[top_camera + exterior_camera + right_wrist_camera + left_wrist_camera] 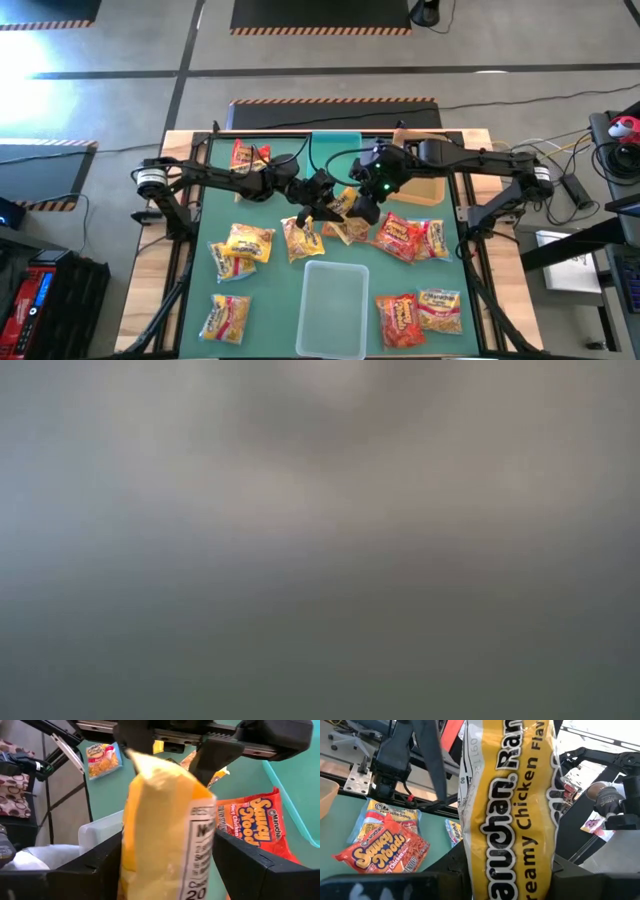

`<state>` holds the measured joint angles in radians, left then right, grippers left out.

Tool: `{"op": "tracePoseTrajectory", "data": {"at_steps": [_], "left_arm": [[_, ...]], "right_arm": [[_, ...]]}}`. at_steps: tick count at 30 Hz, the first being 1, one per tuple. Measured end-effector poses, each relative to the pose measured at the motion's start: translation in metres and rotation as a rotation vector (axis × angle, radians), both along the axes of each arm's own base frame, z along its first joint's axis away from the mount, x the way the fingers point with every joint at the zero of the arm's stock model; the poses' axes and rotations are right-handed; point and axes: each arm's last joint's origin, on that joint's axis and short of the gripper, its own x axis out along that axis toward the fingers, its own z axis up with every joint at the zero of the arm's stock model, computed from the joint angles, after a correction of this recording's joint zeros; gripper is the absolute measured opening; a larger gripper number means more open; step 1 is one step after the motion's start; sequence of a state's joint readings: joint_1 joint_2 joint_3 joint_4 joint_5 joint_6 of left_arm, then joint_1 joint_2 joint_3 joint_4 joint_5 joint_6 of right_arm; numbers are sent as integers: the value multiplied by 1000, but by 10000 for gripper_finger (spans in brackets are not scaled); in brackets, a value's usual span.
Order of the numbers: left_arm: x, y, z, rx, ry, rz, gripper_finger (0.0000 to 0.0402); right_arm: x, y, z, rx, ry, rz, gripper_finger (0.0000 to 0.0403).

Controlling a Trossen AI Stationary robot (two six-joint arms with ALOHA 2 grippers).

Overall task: Sort Maruchan noodles
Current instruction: Put the yellow noodle pack into the orange bin

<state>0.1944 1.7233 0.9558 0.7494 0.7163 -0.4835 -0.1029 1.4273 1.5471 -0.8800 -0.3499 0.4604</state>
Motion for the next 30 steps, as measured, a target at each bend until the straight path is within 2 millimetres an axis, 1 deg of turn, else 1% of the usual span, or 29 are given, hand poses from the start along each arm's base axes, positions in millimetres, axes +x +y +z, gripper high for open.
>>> {"op": "tracePoseTrajectory", "data": {"at_steps": [12,21,26,30], "left_arm": [[0,0,1,5,-11,0,118],[0,1,1,3,-10,2,121],[0,3,1,-8,-10,12,129],[-2,6,4,-22,-17,15,140]], "right_arm": [[-1,0,1,-5,-7,9,195],[-2,0,1,-12,-5,12,134],[-7,1,4,-12,7,10,127],[-17,1,10,-8,3,4,127]]}}
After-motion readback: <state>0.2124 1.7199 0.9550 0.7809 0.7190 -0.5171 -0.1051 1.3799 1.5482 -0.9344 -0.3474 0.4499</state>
